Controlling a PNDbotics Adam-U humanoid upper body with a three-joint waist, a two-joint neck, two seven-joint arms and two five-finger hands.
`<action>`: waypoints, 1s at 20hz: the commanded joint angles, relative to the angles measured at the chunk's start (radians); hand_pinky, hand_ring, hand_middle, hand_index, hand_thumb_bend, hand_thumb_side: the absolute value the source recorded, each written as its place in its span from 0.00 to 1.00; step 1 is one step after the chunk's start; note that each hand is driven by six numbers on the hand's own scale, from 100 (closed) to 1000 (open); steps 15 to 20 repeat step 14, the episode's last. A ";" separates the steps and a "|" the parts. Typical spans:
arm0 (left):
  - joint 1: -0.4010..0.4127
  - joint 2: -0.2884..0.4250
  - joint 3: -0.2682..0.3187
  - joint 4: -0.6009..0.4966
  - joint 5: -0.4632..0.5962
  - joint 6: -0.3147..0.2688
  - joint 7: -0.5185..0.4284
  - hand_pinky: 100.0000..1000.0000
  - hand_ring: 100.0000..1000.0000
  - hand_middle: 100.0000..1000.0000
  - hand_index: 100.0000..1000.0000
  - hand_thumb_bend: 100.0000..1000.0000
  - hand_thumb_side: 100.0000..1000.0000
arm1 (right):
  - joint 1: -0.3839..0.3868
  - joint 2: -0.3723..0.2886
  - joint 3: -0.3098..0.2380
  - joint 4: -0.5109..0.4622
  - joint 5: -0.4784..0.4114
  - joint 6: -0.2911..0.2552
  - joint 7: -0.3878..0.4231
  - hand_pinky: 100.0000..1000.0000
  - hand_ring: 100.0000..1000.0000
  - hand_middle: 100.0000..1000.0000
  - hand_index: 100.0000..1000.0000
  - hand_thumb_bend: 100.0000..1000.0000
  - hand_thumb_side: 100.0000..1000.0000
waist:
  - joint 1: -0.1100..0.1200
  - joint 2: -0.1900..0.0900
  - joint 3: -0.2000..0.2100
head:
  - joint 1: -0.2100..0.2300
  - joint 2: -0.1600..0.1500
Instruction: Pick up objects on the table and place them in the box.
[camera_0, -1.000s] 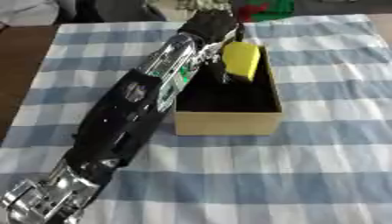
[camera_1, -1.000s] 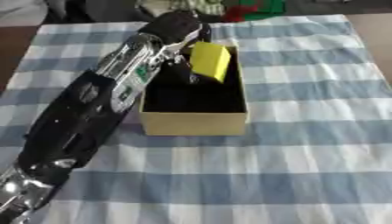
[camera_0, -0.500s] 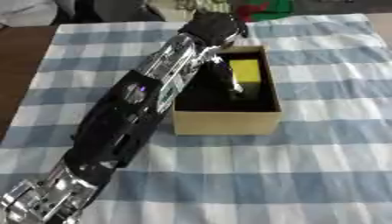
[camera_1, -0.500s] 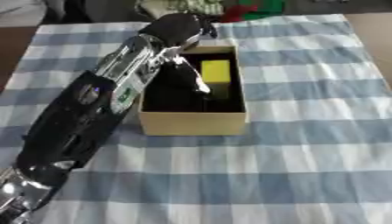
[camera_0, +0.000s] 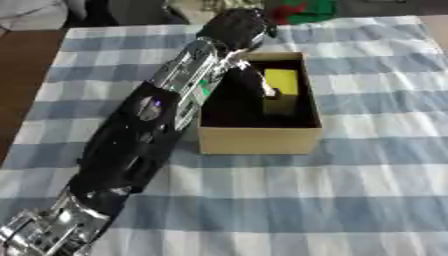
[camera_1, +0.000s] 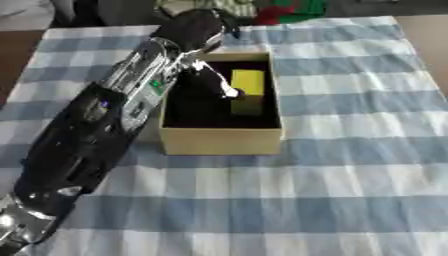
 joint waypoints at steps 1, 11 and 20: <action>0.003 0.069 0.049 -0.144 0.136 0.063 0.072 0.83 0.77 0.69 0.79 0.42 0.35 | -0.002 -0.022 -0.015 -0.015 0.004 0.000 -0.005 0.81 0.75 0.71 0.79 0.00 0.55 | -0.003 -0.032 0.007 | -0.016 0.015; 0.194 0.291 0.185 -0.498 0.624 0.148 0.226 0.83 0.73 0.64 0.78 0.25 0.36 | 0.016 -0.041 -0.030 -0.015 0.016 -0.006 -0.022 0.81 0.75 0.71 0.79 0.00 0.55 | 0.002 -0.053 0.049 | -0.061 0.039; 0.284 0.334 0.236 -0.601 0.790 0.155 0.335 0.83 0.73 0.63 0.78 0.24 0.35 | 0.016 -0.044 -0.034 -0.015 0.018 -0.012 -0.028 0.80 0.75 0.71 0.79 0.00 0.55 | 0.000 -0.053 0.057 | -0.070 0.040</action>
